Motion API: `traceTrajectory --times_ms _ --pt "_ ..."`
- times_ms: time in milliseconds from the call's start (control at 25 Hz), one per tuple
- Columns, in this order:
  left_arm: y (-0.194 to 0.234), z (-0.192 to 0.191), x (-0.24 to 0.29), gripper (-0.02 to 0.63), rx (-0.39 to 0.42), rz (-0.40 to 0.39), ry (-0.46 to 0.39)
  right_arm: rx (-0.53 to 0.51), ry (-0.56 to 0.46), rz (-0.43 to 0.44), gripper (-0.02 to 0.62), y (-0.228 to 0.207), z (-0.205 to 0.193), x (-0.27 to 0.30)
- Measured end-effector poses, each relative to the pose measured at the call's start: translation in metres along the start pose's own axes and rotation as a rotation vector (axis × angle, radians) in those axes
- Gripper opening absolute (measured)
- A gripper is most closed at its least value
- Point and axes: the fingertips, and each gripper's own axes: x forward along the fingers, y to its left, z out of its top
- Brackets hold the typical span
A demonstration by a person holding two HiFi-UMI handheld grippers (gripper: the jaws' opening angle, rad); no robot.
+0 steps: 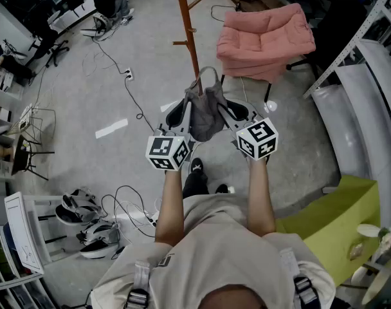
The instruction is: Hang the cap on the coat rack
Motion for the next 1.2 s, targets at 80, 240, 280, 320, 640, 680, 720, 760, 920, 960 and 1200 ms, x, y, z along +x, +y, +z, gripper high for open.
traceTrajectory --times_ms 80,240,280,320,640,680,720,760,920,960,1200 --pt "-0.007 0.000 0.003 0.039 -0.016 -0.007 -0.006 -0.003 0.000 -0.004 0.060 -0.001 0.001 -0.002" --pt "-0.028 0.000 0.010 0.040 -0.001 -0.025 -0.010 0.010 -0.007 -0.017 0.060 -0.007 -0.002 -0.010" --pt "-0.029 -0.001 0.009 0.039 -0.001 -0.025 -0.010 0.012 -0.007 -0.014 0.060 -0.006 -0.003 -0.011" --pt "-0.030 -0.001 0.007 0.039 -0.003 -0.022 -0.009 0.013 -0.006 -0.010 0.060 -0.005 -0.003 -0.013" --pt "-0.031 0.001 0.000 0.040 -0.014 -0.014 -0.009 -0.008 -0.010 0.024 0.060 0.004 0.001 -0.017" --pt "-0.030 0.002 0.003 0.040 -0.015 -0.015 -0.011 -0.007 -0.012 0.028 0.060 0.003 0.002 -0.015" --pt "-0.028 0.002 0.007 0.040 -0.016 -0.017 -0.012 -0.005 -0.012 0.031 0.060 0.002 0.003 -0.012" --pt "-0.025 0.003 0.011 0.040 -0.018 -0.018 -0.013 -0.005 -0.011 0.031 0.060 0.000 0.004 -0.009" --pt "-0.019 0.002 0.022 0.040 -0.035 -0.023 -0.016 -0.005 -0.006 0.035 0.060 -0.009 0.004 0.000" --pt "-0.019 0.002 0.024 0.040 -0.036 -0.026 -0.018 -0.007 -0.006 0.036 0.060 -0.011 0.005 0.002" --pt "-0.007 0.004 0.058 0.040 -0.035 -0.020 -0.027 -0.003 -0.008 0.036 0.060 -0.035 0.010 0.025"
